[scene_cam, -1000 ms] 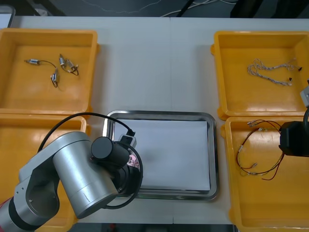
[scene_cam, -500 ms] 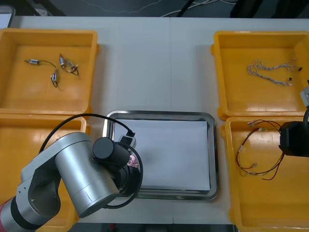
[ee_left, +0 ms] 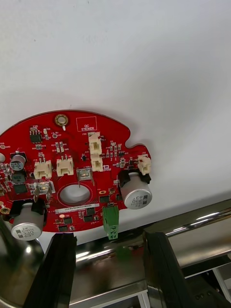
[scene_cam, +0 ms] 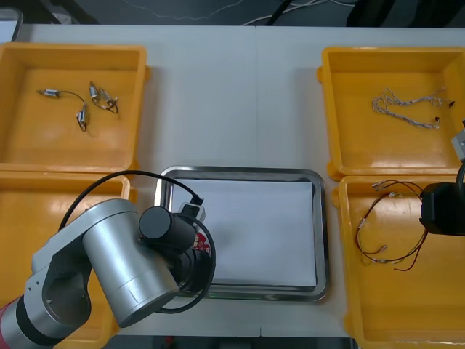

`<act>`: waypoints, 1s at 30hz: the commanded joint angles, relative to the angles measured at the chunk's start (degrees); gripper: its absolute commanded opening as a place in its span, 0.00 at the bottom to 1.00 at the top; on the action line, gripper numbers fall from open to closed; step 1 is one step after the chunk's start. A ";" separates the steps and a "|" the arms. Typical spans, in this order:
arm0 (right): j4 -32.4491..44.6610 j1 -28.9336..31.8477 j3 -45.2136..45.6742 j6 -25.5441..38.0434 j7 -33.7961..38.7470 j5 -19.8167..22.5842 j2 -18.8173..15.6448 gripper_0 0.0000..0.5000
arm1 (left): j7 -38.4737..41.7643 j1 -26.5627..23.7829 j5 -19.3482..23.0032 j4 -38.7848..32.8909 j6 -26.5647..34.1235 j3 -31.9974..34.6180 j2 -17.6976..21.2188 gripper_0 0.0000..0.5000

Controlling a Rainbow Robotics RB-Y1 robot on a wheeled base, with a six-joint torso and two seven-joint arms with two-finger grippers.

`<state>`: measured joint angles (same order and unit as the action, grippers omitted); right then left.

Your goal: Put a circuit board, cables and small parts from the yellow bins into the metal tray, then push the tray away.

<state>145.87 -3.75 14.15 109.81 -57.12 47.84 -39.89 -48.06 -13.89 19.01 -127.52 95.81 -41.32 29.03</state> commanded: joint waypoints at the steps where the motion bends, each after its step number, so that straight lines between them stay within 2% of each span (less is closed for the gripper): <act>1: 1.52 0.68 -0.70 0.19 2.02 -0.12 -2.04 0.00 | 6.75 -1.58 -0.29 -1.15 -0.62 -0.60 -1.26 0.92; 5: 1.52 0.68 -0.70 0.19 2.02 -0.12 -2.04 0.00 | 6.49 -1.67 0.68 -2.64 0.96 1.59 -1.61 0.94; 11: 1.52 0.68 -0.70 0.19 2.02 -0.12 -2.04 0.00 | 6.67 -2.46 5.78 -6.69 6.32 7.13 -1.87 0.99; 18: 1.52 0.68 -0.70 0.19 2.02 -0.12 -2.04 0.00 | 7.11 -4.22 11.23 -9.67 11.07 13.19 -1.61 0.99; 30: 0.64 -0.55 -3.95 0.19 1.49 0.06 -1.69 0.00 | 6.84 -5.53 19.66 -11.08 11.94 25.67 1.82 1.00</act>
<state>145.87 -3.73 13.04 109.81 -57.12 47.86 -39.90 -45.24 -17.60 36.49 -135.51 107.12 -19.93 28.74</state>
